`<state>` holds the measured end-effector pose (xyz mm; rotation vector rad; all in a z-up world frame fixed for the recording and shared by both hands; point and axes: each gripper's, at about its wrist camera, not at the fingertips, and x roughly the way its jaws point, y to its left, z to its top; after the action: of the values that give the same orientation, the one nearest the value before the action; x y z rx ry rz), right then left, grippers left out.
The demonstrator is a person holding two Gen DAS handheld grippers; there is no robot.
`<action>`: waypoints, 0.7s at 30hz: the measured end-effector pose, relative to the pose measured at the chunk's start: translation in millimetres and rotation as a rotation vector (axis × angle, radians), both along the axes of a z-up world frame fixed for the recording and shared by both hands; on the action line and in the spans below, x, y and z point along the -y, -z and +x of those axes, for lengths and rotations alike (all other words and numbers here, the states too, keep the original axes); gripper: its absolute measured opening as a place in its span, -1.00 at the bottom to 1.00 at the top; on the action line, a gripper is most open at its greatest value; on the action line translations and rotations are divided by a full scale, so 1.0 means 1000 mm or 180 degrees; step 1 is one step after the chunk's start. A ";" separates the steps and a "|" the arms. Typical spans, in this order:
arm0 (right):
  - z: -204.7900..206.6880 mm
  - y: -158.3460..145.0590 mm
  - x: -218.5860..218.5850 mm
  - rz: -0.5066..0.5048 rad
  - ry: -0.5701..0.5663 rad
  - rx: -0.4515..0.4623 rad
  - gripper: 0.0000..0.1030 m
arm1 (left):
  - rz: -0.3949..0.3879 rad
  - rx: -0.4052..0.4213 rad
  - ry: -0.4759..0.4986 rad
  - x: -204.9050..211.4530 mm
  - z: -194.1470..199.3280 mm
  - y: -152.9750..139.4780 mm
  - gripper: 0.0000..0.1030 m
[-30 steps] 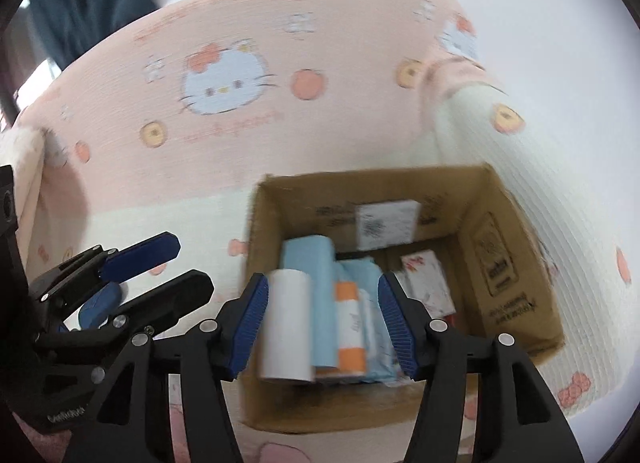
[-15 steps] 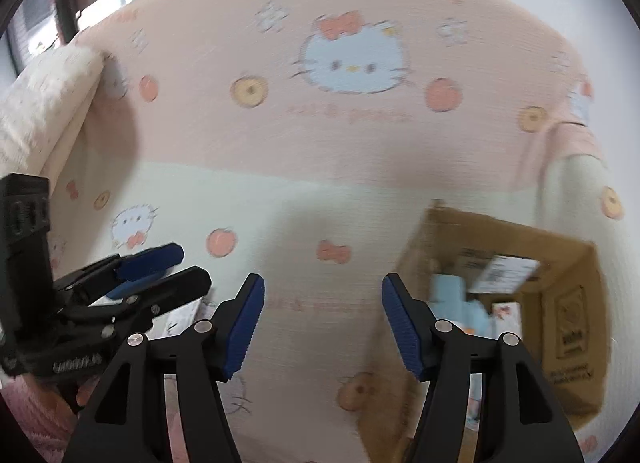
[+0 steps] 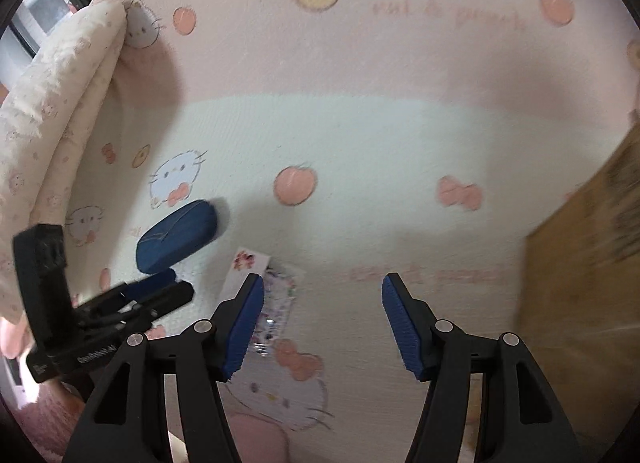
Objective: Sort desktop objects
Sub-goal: 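Withdraw both grippers from the box back to the card pile, then close both grippers on the floral card and sticker pack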
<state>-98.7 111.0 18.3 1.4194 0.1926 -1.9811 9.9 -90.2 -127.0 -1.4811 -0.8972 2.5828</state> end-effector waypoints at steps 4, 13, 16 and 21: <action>0.008 0.026 0.011 -0.0086 -0.0103 0.0117 0.15 | 0.0032 0.0111 -0.0025 0.003 0.005 0.018 0.28; 0.020 0.075 0.012 -0.0385 -0.0063 0.0563 0.15 | 0.0154 0.0246 -0.0012 0.006 0.005 0.049 0.27; 0.024 0.089 0.010 -0.0484 0.0014 0.0694 0.15 | 0.0160 0.0225 -0.0033 0.006 0.006 0.054 0.20; 0.029 0.100 0.007 -0.0599 0.0092 0.0734 0.15 | 0.0136 0.0183 -0.0066 0.007 0.008 0.054 0.04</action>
<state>-70.1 103.7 -81.5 1.5180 -0.1152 -1.7883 17.4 -97.7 -180.9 -1.5503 -0.9727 2.5306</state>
